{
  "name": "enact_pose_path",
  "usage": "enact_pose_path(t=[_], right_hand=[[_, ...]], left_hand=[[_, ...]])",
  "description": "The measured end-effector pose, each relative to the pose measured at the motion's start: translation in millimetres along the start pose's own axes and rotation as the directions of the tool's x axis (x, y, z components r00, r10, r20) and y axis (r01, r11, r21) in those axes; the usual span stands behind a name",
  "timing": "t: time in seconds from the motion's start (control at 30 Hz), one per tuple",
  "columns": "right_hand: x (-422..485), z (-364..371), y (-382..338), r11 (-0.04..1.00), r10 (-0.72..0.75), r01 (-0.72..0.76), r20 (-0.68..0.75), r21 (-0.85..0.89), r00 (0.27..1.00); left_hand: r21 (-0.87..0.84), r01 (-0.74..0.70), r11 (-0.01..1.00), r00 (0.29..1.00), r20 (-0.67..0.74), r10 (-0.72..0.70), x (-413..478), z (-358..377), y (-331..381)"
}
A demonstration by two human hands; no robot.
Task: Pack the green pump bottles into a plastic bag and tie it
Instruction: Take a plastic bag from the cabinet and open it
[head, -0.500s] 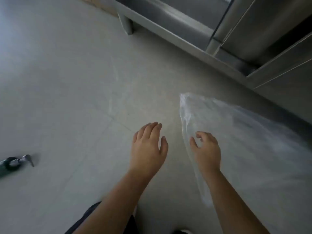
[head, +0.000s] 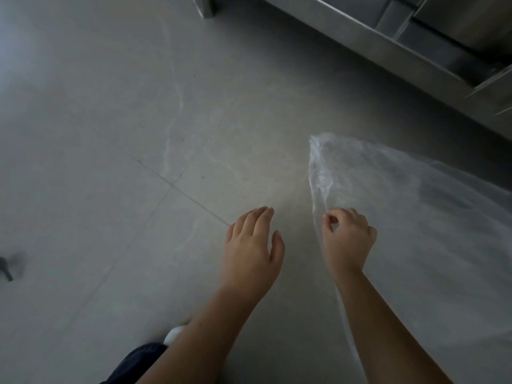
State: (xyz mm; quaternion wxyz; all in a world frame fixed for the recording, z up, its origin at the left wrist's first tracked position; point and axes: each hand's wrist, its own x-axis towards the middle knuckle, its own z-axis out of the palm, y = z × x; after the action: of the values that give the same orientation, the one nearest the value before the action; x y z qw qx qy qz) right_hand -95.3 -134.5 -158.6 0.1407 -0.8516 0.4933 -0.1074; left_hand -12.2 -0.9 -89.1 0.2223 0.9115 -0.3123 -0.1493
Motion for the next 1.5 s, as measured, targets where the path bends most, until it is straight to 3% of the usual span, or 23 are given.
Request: enact_pose_path(t=[0.27, 0.5, 0.8, 1.13, 1.5], right_hand=[[0, -92, -25, 0.977, 0.019, -0.033, 0.067, 0.212, 0.998], [1, -225, -71, 0.938, 0.082, -0.113, 0.106, 0.329, 0.991], [6, -408, -144, 0.817, 0.125, -0.212, 0.193, 0.536, 0.973], [-3, -585, -243, 0.682, -0.010, -0.087, 0.128, 0.726, 0.992], [-9, -744, -367, 0.565, -0.284, 0.165, 0.003, 0.809, 0.959]], left_hand=[[-0.085, 0.093, 0.992, 0.996, -0.005, -0.094, -10, -58, 42], [-0.154, 0.179, 0.972, 0.984, 0.025, -0.177, -40, -145, 107], [-0.174, 0.221, 0.960, 0.969, -0.069, -0.236, -82, -294, 173], [-0.223, 0.274, 0.936, 0.918, -0.228, -0.323, -128, -452, 219], [-0.300, 0.385, 0.873, 0.779, -0.402, -0.481, -189, -590, 214]])
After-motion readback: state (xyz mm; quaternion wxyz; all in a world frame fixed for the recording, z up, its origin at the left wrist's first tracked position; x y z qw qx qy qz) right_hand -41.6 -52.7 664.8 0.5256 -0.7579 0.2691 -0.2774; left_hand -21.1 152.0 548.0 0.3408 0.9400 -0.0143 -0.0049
